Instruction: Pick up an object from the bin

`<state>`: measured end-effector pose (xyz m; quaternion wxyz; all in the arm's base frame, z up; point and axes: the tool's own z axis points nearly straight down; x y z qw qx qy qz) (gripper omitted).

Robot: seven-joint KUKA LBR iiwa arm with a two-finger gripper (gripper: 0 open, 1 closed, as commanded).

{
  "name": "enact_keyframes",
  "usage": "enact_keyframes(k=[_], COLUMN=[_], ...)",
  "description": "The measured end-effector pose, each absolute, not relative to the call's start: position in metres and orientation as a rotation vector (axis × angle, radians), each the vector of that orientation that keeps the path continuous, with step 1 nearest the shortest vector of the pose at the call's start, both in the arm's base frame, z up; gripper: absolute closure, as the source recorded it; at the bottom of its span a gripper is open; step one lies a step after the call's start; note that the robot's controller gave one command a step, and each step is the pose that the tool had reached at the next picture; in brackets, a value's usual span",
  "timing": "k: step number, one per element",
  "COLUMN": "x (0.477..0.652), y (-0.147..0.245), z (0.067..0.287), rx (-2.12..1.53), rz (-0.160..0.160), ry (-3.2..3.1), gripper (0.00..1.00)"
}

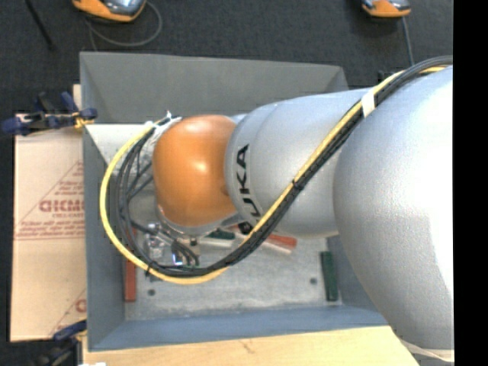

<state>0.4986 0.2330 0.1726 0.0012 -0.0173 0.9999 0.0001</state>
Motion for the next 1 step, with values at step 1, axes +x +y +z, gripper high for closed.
enact_keyframes(k=[1], x=[0.4989], y=[0.2331], z=[0.1717], rx=[-0.048], rz=[0.001], ry=[3.139], gripper=[0.0])
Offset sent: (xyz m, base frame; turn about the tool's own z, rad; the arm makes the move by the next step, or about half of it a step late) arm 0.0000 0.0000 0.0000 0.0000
